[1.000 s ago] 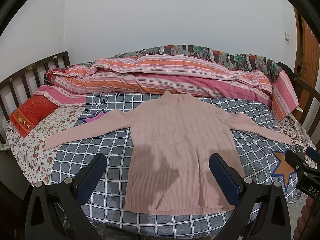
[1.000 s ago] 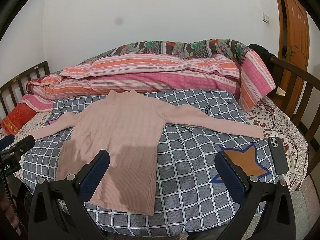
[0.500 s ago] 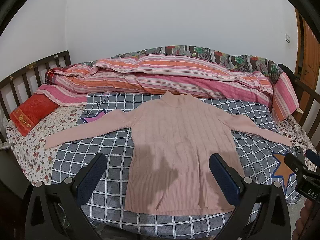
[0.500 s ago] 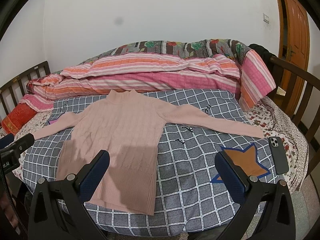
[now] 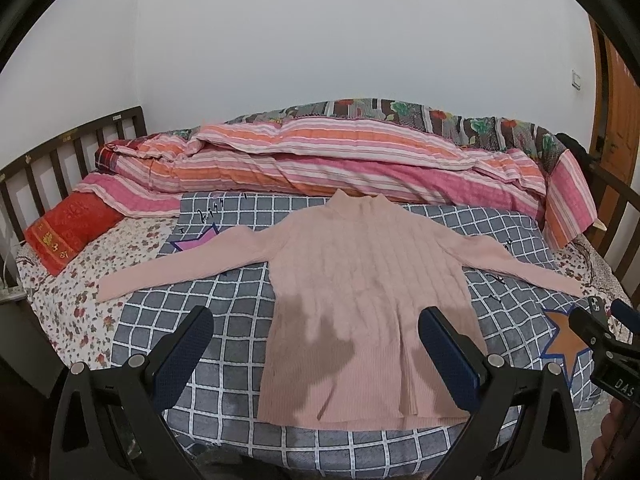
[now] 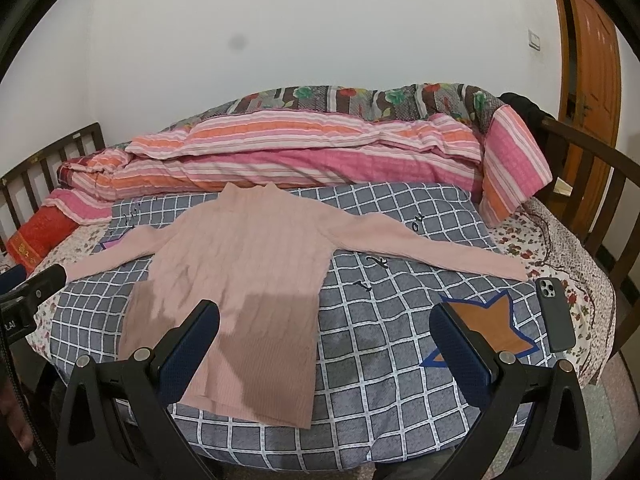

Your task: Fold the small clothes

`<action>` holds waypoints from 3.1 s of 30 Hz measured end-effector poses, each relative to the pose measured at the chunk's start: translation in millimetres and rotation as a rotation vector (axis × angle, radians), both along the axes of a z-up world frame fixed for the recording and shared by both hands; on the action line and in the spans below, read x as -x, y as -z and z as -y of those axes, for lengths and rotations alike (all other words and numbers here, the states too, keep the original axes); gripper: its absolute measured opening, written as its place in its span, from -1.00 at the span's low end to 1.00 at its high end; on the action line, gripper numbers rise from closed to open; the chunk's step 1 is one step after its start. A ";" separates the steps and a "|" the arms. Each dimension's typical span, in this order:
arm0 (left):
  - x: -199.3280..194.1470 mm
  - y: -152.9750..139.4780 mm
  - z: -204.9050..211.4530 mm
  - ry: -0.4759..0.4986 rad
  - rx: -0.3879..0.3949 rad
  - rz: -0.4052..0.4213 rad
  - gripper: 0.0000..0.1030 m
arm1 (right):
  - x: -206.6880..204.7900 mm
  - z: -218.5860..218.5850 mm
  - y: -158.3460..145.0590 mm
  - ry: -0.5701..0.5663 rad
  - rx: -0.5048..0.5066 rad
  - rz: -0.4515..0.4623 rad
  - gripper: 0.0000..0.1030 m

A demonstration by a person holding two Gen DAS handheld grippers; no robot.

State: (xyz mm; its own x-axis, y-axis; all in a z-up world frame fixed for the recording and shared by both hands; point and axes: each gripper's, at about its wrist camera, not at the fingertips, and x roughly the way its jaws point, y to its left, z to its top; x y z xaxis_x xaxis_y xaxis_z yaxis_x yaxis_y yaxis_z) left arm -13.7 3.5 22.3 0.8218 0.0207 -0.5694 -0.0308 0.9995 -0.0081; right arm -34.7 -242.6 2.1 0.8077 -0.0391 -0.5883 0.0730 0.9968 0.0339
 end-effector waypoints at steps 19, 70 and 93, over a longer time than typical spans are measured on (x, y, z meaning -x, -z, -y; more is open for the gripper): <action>-60.1 86.2 -87.6 -0.066 0.225 -0.109 0.95 | -49.6 -13.2 37.7 -0.036 0.005 -0.053 0.99; -317.7 61.7 44.0 0.091 0.085 0.052 -0.87 | -228.5 77.2 126.9 -0.046 -0.102 -0.030 0.89; -301.9 132.2 -60.4 -0.012 0.146 -0.111 0.49 | -259.5 28.3 128.1 -0.180 -0.180 -0.075 0.79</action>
